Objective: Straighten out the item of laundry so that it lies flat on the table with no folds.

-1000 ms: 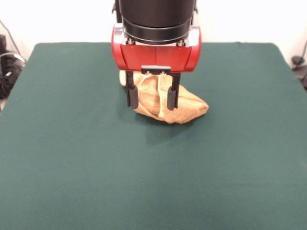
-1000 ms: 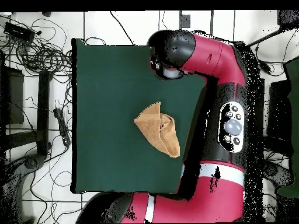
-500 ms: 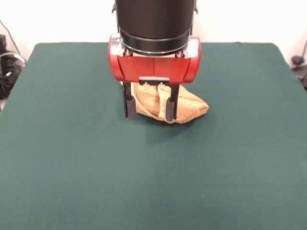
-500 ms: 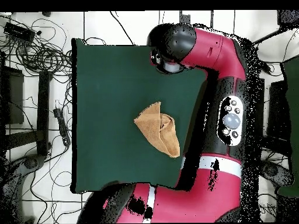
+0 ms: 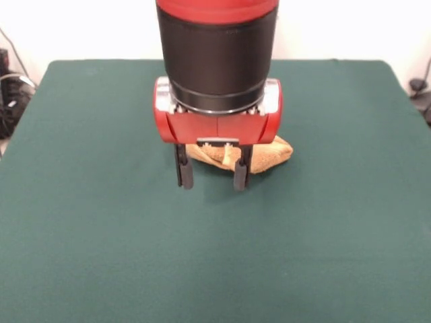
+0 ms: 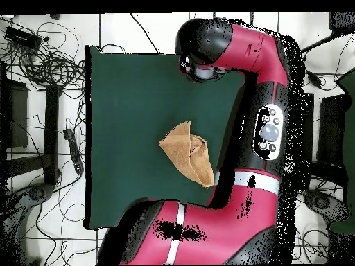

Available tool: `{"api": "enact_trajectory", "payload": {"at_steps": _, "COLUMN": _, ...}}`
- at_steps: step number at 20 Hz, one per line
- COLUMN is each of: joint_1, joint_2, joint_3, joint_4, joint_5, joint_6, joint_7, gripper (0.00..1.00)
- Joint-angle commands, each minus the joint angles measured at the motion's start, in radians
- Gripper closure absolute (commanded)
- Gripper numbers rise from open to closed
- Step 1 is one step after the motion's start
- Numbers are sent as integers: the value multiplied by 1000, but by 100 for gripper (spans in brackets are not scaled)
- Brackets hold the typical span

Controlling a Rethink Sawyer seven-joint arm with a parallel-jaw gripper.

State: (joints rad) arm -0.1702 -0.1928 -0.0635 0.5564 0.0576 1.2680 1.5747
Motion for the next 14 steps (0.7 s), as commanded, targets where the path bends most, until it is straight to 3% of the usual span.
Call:
{"api": "enact_trajectory", "payload": {"at_steps": 1, "joint_1": 13, "joint_2": 26, "joint_3": 55, "joint_4": 33, "joint_5": 22, "joint_6": 86, "joint_7": 167, "gripper": 0}}
{"api": "enact_trajectory", "payload": {"at_steps": 9, "joint_1": 1, "joint_2": -143, "joint_3": 46, "joint_4": 352, "joint_5": 32, "joint_6": -37, "joint_7": 114, "gripper": 0}}
{"api": "enact_trajectory", "payload": {"at_steps": 14, "joint_1": -10, "joint_2": -188, "joint_3": 57, "joint_4": 432, "joint_5": 30, "joint_6": -68, "joint_7": 88, "gripper": 0}}
